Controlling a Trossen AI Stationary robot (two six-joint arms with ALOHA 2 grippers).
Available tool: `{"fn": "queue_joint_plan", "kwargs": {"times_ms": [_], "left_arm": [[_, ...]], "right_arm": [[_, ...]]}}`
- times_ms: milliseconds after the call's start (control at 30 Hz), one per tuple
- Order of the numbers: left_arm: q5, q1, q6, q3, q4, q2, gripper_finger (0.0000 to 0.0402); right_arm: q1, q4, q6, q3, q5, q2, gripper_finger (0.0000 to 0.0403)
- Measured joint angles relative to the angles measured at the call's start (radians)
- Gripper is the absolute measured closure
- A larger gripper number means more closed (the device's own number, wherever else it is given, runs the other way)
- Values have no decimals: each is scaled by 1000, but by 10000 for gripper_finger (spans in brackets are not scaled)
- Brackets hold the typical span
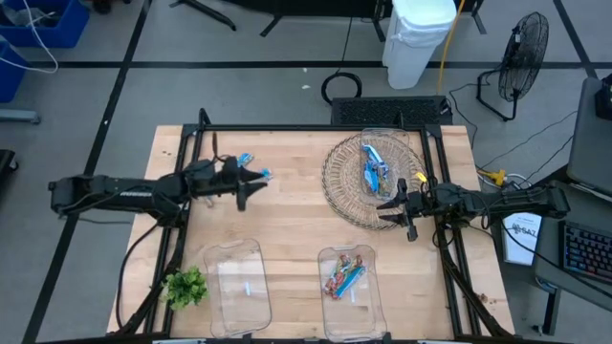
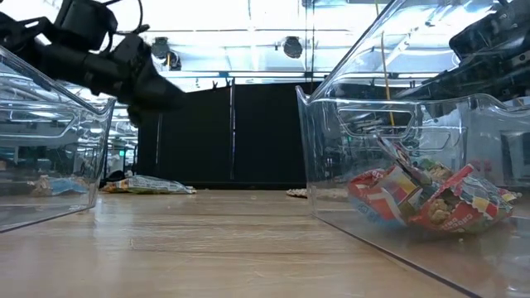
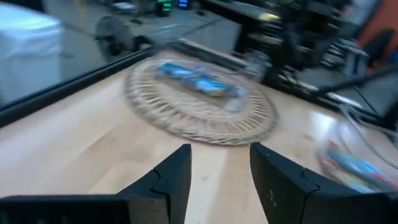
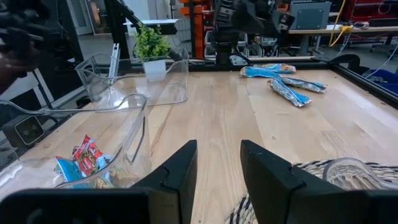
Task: Pick and place Granola Bars by type
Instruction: Put the orange granola bar into the bottom left transparent bin
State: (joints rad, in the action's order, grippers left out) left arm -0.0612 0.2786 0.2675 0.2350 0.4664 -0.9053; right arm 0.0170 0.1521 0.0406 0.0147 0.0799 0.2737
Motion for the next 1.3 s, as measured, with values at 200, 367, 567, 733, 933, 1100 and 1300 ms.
{"fn": "queue_joint_plan", "kwargs": {"times_ms": [200,367,567,733,933,1100,1300], "left_arm": [[132,100,65,-14,-114,52,234],[158,173,90,112,-457,70,234],[306,244,250,432,-1166,26,234],[433,286,405,562,-1517,-11,234],[440,351,506,486,-1626,-47,234],[363,397,510,399,-1582,-92,234],[348,415,547,340,-1533,-158,234]], "right_arm": [[0,0,0,0,0,0,289],[0,0,0,0,0,0,289],[0,0,0,0,0,0,289],[0,0,0,0,0,0,289],[0,1,0,0,0,0,289],[0,0,0,0,0,0,289],[0,0,0,0,0,0,289]]}}
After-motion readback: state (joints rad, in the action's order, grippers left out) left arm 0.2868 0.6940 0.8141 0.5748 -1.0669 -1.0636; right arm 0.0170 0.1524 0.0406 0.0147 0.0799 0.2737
